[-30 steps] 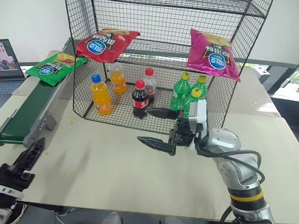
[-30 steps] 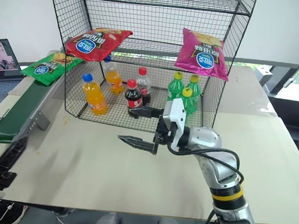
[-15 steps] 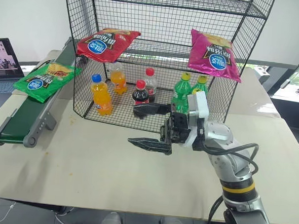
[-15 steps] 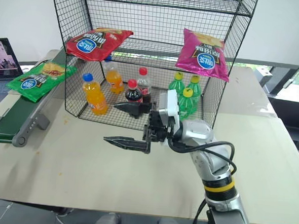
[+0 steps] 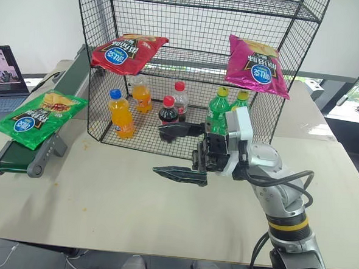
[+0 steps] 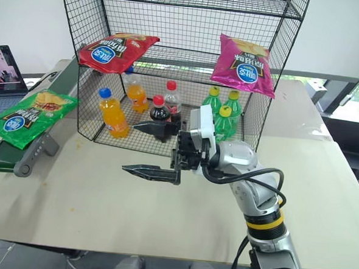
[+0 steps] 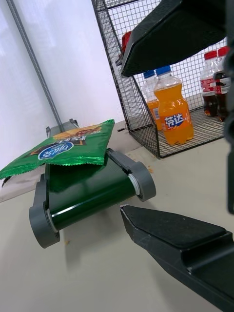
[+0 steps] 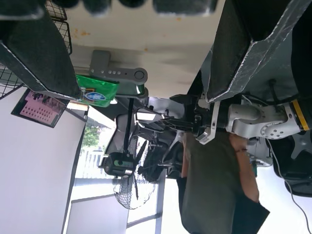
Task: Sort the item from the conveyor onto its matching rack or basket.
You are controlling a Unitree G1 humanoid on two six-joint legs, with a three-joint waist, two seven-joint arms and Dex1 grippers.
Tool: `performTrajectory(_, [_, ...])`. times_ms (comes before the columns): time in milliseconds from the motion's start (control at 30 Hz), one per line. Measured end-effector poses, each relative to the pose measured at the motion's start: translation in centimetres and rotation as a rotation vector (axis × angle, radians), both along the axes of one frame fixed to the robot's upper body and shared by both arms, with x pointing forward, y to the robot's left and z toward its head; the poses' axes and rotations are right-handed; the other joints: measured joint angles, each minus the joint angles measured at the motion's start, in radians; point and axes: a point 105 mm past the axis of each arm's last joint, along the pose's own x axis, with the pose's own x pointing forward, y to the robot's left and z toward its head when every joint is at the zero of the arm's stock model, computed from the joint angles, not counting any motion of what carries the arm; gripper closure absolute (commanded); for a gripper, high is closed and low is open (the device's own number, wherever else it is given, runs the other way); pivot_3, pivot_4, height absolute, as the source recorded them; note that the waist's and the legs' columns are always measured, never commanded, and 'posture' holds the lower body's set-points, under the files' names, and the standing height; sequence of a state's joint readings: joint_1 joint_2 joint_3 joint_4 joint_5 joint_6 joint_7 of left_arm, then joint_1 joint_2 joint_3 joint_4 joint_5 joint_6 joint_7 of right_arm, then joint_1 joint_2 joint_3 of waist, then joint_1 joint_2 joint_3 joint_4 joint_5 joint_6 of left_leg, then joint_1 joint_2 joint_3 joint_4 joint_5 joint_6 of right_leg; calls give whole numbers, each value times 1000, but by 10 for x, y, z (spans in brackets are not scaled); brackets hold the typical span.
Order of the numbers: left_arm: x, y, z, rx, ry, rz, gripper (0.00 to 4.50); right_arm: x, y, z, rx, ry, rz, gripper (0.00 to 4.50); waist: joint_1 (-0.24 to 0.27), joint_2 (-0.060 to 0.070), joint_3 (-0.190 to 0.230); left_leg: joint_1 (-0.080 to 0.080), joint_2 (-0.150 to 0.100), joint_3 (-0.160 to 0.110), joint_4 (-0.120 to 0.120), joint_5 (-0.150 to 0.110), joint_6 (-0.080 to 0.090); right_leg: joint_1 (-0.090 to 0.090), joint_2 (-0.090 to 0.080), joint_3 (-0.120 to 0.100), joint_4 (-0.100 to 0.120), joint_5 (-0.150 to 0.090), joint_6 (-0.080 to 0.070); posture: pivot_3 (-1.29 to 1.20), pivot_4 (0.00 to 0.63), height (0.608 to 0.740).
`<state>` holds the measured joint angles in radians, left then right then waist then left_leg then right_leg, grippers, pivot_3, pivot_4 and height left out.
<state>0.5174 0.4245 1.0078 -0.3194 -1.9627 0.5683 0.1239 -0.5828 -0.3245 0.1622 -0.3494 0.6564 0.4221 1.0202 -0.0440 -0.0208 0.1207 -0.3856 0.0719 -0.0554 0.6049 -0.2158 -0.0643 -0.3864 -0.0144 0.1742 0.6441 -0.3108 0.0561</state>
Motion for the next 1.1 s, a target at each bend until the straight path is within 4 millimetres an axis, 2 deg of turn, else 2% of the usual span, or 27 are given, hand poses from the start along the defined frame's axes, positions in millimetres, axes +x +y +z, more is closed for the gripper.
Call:
performTrajectory(333, [0,14,-8,9,52,3,40,-5,-6,4,8,14,43,0,0,1,1,0,0,0,-1,0,0,-2,0,0,-2,0,0,0,150,740])
performTrajectory(600, [-3,7,-9,25,58,-10,40,-4,-6,5,4,14,29,0,-1,0,1,0,0,0,-1,-1,-1,-1,0,0,-2,0,0,0,150,740])
performTrajectory(1100, [-13,11,-20,48,145,27,40,-8,-4,10,-11,5,22,0,-1,0,1,1,0,0,-3,-1,-1,-2,0,0,-4,-2,-1,0,150,740])
